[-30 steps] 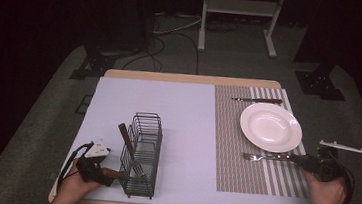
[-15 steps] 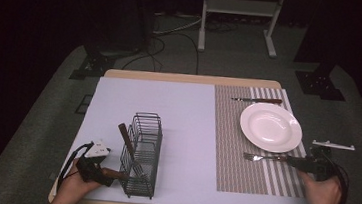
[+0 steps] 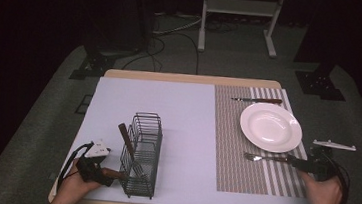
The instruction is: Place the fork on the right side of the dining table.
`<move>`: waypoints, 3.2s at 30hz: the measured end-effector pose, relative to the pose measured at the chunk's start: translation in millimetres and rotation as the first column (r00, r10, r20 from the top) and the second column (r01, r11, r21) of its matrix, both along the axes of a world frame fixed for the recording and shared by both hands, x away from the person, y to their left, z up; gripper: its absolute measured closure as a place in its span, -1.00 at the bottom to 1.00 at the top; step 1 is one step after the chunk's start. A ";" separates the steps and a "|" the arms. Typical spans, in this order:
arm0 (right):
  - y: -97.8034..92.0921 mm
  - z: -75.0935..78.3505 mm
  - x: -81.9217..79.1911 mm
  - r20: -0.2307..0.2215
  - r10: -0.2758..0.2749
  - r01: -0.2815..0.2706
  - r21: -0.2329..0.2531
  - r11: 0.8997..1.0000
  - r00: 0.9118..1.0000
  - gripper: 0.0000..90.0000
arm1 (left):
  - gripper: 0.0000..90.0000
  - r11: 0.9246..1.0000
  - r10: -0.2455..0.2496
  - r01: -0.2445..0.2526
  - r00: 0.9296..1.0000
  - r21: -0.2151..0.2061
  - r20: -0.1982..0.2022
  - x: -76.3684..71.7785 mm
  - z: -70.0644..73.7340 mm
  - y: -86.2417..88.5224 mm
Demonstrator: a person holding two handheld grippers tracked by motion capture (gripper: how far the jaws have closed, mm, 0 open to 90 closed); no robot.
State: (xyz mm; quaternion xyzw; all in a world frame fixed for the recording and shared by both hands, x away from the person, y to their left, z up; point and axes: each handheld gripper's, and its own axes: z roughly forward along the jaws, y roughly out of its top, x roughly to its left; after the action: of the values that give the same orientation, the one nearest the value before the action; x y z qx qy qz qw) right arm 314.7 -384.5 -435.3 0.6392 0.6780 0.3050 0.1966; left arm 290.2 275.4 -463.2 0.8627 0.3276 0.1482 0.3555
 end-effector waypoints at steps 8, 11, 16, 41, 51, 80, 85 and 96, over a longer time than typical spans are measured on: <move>5.6 12.9 -8.9 0.070 0.023 -0.022 -0.012 1.000 0.997 -0.56 | -1.00 1.000 -0.001 0.001 1.000 0.000 -0.001 0.3 0.0 0.0; 8.7 15.2 -9.4 0.084 0.034 -0.033 -0.016 0.999 0.996 -0.57 | -1.00 1.000 -0.001 0.001 1.000 0.000 -0.001 0.3 0.0 0.1; 16.3 17.8 -8.6 0.094 0.056 -0.054 -0.024 0.998 0.994 -0.57 | -1.00 1.000 -0.001 0.001 1.000 0.000 0.000 0.2 0.0 0.0; 69.2 31.4 -8.6 0.152 0.223 -0.220 -0.036 0.975 0.963 -0.57 | -1.00 1.000 0.000 0.000 1.000 0.000 0.000 0.1 0.0 0.0; 91.3 29.8 -5.7 0.163 0.294 -0.291 -0.045 0.956 0.942 -0.57 | -1.00 1.000 -0.001 0.001 1.000 0.000 0.000 0.1 0.0 0.0; 189.1 15.1 9.8 0.155 0.551 -0.547 -0.071 0.834 0.820 -0.56 | -1.00 1.000 -0.001 0.001 1.000 0.000 0.000 0.2 -0.1 0.0; 209.9 11.1 11.6 0.149 0.591 -0.587 -0.074 0.806 0.793 -0.56 | -1.00 1.000 -0.001 0.001 1.000 0.000 0.000 0.1 0.0 0.0; 246.8 1.4 15.9 0.148 0.665 -0.661 -0.077 0.746 0.733 -0.56 | -1.00 1.000 -0.004 0.004 1.000 0.004 0.000 0.2 0.1 0.2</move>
State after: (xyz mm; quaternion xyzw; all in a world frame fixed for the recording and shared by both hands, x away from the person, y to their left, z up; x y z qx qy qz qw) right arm 330.6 -137.8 -433.9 0.3263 0.8453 0.4006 0.1365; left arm 290.5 275.6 -463.1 0.8639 0.3259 0.1482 0.3542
